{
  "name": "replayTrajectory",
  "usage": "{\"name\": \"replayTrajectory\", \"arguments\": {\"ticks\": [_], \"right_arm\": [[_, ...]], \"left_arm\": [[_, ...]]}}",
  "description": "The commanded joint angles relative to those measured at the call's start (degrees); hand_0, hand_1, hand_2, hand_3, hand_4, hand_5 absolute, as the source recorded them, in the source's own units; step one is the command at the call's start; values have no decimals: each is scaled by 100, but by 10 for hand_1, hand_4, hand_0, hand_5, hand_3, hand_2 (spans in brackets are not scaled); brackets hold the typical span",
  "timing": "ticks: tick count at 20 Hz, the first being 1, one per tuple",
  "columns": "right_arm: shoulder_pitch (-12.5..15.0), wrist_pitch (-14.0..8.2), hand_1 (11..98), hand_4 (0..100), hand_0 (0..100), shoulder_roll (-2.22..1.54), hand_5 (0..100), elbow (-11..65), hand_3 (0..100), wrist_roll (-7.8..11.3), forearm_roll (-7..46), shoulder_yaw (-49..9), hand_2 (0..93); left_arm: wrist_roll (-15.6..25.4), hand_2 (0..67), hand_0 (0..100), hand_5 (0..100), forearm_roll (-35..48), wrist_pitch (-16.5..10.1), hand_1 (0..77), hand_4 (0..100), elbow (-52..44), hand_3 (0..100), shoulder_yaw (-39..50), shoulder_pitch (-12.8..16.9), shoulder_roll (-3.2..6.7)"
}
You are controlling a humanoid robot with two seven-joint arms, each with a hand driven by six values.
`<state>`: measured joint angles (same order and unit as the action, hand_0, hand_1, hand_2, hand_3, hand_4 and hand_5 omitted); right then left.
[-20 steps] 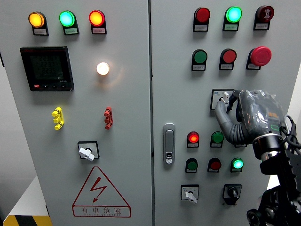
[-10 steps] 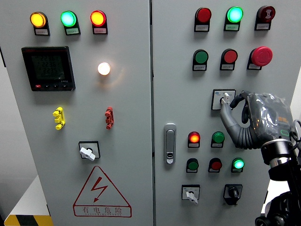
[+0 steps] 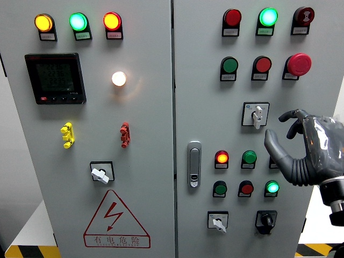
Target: Rotate and turn off gray switch
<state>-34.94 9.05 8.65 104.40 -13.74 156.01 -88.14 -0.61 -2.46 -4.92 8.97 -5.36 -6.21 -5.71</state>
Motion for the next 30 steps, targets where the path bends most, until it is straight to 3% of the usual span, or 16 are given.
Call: {"name": "replayTrajectory", "arguments": {"ticks": [1,4,5,6,11,15,19,26,30], "right_arm": [[250,0,277,376,479,14,591,290,479,239,-1,-80,328],[435,-9,282,311,423,32,512,519,393,390,8,-195,252],[514,0,268,302,318,32,503,607,386,398,0,-212,251],[549,9,298,290,0,32,491,660,377,398,-1,-230,246],[769,-9,346,262,0,32,462,923,353,679,-1,-292,221],[980,-53,347,157,0,32,362,1117,247,1074,-9,-397,137],[1217,-140,349,129,0,32,296,1363,196,1452,-53,-415,127],[1375,-448,348,125,0,23,212,1495,160,1663,-71,-432,123],[1411,-554,348,123,0,23,167,1495,156,1682,-71,-441,124]], "left_arm": [[-1,123,330,123,0,0,0,119,0,222,0,-3,-1],[-1,123,331,123,0,0,0,119,0,222,0,-2,-1],[-1,123,331,123,0,0,0,119,0,222,0,-3,-1],[-1,123,331,123,0,0,0,119,0,222,0,-3,-1],[-1,123,331,123,0,0,0,119,0,222,0,-3,-1],[-1,124,332,123,0,0,0,119,0,222,0,-3,-1],[-1,123,330,123,0,0,0,119,0,222,0,-3,-1],[-1,123,330,123,0,0,0,119,0,222,0,-3,-1],[-1,123,332,123,0,0,0,119,0,222,0,-3,-1]]}}
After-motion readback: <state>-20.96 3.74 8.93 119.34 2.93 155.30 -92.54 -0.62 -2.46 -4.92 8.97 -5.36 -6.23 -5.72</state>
